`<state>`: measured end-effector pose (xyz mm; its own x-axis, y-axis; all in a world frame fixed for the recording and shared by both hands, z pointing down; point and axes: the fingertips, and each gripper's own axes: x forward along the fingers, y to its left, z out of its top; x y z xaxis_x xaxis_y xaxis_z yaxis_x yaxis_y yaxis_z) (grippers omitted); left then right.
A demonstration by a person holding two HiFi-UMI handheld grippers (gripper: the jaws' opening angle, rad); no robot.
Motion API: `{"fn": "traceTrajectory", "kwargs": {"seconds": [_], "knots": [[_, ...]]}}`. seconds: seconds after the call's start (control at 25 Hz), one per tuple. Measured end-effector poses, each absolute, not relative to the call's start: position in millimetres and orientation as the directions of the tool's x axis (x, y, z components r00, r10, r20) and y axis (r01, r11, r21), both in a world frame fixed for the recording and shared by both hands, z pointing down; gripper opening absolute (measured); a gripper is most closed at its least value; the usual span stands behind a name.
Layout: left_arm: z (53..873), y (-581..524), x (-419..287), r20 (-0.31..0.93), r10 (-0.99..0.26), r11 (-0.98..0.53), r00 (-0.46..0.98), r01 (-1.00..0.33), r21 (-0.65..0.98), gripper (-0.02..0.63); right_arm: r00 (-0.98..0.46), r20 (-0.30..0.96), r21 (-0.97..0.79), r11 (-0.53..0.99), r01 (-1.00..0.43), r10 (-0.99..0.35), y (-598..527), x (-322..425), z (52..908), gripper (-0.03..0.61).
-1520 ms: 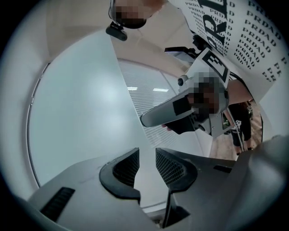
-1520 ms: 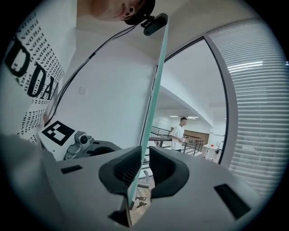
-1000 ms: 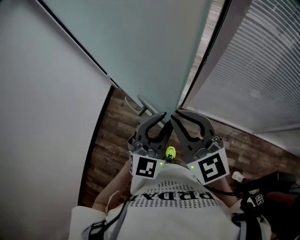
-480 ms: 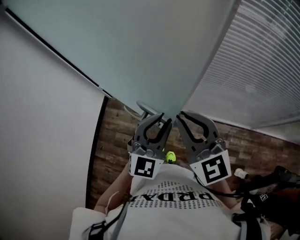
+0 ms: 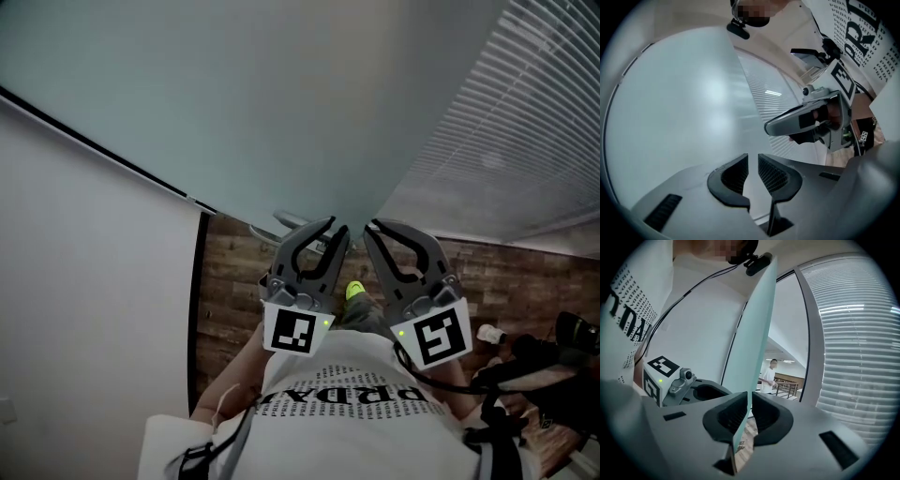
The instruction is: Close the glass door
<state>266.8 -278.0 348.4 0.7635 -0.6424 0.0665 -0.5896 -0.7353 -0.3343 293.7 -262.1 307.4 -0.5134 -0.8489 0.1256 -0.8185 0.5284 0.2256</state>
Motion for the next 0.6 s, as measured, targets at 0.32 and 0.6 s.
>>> {"fn": "traceTrajectory", "kwargs": {"seconds": [0.32, 0.6], "knots": [[348, -277, 254, 0.035, -0.701, -0.672, 0.712, -0.644, -0.365, 0.006, -0.582, 0.142, 0.212, 0.599, -0.772, -0.801, -255, 287, 311, 0.014], [345, -286, 257, 0.002, -0.740, -0.630, 0.672, -0.693, -0.350, 0.006, -0.601, 0.163, 0.266, 0.621, -0.737, -0.782, -265, 292, 308, 0.014]]}}
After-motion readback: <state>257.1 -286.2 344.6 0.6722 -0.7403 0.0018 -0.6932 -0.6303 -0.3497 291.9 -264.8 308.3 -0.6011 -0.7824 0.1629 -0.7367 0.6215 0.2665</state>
